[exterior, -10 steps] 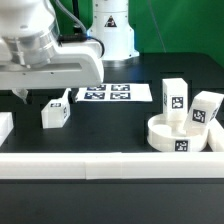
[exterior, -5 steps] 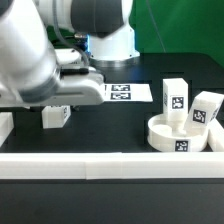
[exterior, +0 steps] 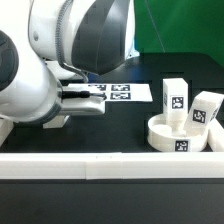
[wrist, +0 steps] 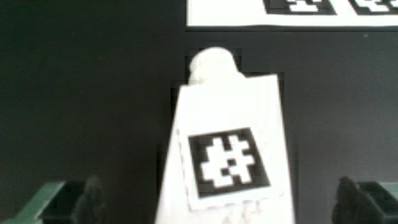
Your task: Assemble stool
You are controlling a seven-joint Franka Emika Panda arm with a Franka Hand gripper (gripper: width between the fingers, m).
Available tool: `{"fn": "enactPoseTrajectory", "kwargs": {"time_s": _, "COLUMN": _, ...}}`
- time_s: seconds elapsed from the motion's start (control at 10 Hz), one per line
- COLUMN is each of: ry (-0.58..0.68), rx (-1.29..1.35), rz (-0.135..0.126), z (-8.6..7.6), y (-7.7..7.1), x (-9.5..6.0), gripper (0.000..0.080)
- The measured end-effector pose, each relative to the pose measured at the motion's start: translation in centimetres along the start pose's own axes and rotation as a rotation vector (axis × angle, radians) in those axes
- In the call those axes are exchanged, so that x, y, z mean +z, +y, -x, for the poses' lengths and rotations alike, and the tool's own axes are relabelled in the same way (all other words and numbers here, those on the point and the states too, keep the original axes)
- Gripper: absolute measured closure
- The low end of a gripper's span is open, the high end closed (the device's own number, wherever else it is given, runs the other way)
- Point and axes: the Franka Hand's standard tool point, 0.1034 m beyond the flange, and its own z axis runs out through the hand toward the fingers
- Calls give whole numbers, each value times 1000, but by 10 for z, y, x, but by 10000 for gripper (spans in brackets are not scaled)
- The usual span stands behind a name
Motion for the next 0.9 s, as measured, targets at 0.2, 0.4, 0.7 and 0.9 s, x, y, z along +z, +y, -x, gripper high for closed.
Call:
{"fn": "enactPoseTrajectory", "kwargs": {"time_s": 0.2, "ry": 14, "rx": -3, "rz": 4, "z": -4, "y": -1, "x": 1, "gripper": 200}}
{"fn": "enactPoseTrajectory", "kwargs": {"time_s": 0.4, "ry": 18, "rx": 5, "rz": 6, "z": -6, "y": 1, "x": 4, "gripper": 377}}
{"fn": "enactPoseTrajectory", "kwargs": {"time_s": 0.7, "ry": 21, "rx": 8, "rz": 7, "z": -7, "y": 0, "x": 3, "gripper": 475}}
{"fn": "enactPoseTrajectory", "kwargs": {"time_s": 0.9, "ry": 16, "rx": 2, "rz": 5, "z": 2, "y": -9, "x": -8, "gripper": 475}}
